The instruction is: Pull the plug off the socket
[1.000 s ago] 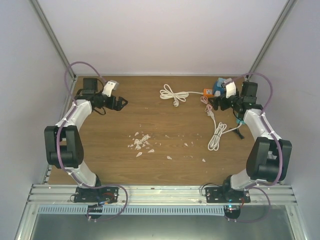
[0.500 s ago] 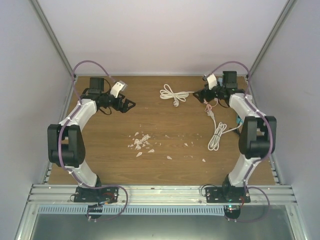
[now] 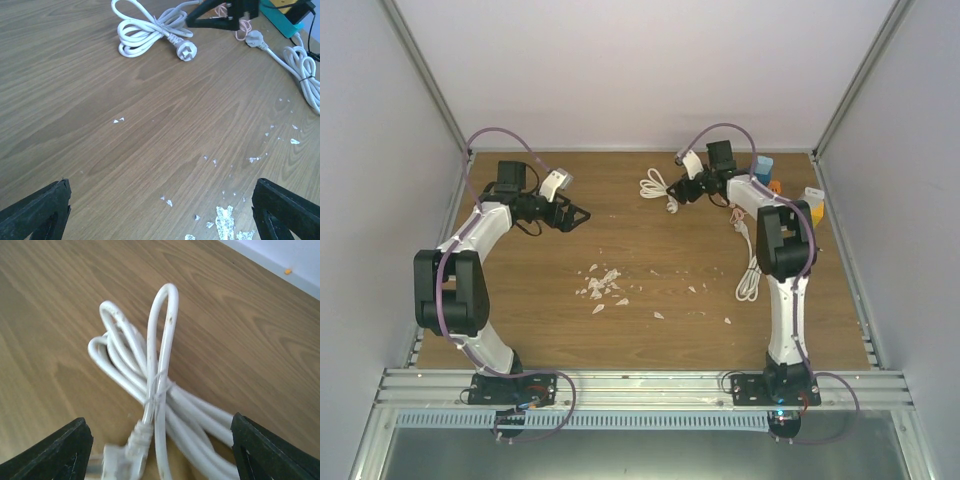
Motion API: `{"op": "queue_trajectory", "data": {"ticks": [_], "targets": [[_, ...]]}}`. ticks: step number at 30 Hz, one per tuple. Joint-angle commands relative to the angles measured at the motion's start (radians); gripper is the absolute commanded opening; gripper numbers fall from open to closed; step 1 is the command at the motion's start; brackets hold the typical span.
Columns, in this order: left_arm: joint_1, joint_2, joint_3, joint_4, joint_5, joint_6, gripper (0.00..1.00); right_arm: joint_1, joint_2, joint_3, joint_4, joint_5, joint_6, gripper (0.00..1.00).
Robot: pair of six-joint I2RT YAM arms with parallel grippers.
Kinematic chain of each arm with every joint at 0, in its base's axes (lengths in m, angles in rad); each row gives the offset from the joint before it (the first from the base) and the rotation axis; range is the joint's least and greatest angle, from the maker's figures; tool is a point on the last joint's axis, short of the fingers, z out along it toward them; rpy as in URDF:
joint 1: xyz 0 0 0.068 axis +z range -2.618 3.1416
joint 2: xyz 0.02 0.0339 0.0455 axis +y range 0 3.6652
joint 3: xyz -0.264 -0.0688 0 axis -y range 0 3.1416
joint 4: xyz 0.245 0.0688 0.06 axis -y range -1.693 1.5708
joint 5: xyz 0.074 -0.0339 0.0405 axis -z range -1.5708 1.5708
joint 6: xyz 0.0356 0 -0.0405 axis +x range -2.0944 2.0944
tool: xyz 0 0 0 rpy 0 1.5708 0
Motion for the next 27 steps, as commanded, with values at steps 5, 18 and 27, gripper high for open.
{"op": "queue_trajectory", "data": {"ticks": [5, 18, 27], "targets": [[0.006, -0.006, 0.006, 0.010, 0.035, -0.005, 0.99, 0.035, 0.171, 0.193, -0.008, 0.069, 0.043, 0.75], [0.060, -0.008, 0.004, -0.007, 0.086, -0.006, 0.99, 0.095, 0.334, 0.381, -0.083, 0.059, 0.038, 0.31], [0.158, -0.021, 0.011, -0.042, 0.174, -0.007, 0.99, 0.181, 0.322, 0.378, -0.168, -0.062, -0.044, 0.01]]}}
